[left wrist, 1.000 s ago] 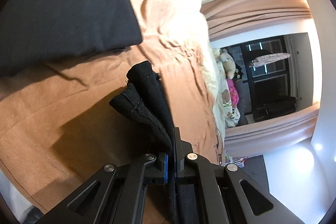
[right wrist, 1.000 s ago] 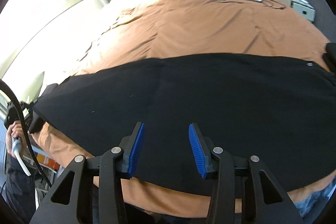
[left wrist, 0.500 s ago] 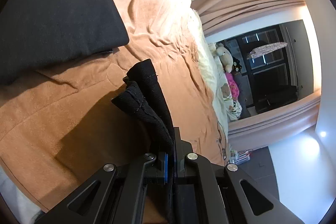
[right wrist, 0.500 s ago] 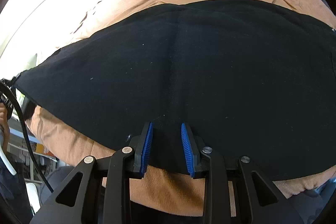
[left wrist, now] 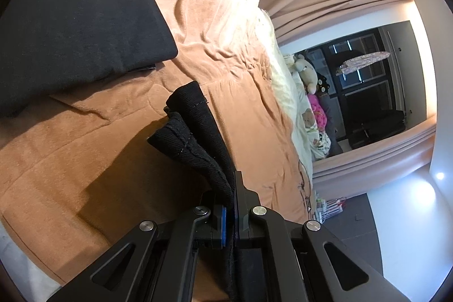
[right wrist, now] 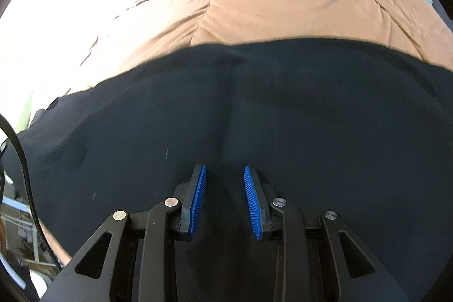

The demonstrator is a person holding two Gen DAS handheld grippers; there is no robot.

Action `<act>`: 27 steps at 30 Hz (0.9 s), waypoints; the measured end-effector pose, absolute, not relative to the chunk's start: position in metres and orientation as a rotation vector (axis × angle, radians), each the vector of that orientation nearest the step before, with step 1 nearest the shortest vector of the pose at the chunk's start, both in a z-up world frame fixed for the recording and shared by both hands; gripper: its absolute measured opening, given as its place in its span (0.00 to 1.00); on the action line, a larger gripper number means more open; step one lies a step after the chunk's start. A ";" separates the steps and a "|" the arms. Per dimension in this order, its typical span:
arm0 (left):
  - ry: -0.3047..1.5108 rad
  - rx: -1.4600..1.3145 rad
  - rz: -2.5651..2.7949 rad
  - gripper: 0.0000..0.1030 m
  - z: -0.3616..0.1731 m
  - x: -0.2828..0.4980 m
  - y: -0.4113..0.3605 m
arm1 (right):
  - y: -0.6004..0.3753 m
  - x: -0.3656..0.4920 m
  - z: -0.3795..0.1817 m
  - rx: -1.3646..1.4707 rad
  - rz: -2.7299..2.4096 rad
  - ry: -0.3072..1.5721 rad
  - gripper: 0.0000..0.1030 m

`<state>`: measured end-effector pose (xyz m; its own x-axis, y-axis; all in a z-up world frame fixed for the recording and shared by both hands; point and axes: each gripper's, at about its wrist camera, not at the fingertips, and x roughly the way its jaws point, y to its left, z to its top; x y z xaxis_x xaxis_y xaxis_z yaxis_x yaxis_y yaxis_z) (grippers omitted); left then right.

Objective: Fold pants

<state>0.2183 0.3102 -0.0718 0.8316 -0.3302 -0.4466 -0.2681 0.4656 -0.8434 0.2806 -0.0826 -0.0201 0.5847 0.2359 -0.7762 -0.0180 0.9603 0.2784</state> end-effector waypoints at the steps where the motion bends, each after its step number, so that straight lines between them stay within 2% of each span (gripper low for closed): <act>1: 0.619 -1.104 -0.043 0.03 -0.071 0.218 0.310 | -0.087 0.292 -0.018 0.244 0.143 0.934 0.25; 15: 0.609 -1.037 -0.038 0.03 -0.058 0.218 0.299 | -0.114 0.381 -0.017 0.187 0.103 0.930 0.25; 27: 0.595 -1.033 -0.067 0.03 -0.045 0.218 0.294 | -0.061 0.326 -0.011 0.210 0.143 0.984 0.25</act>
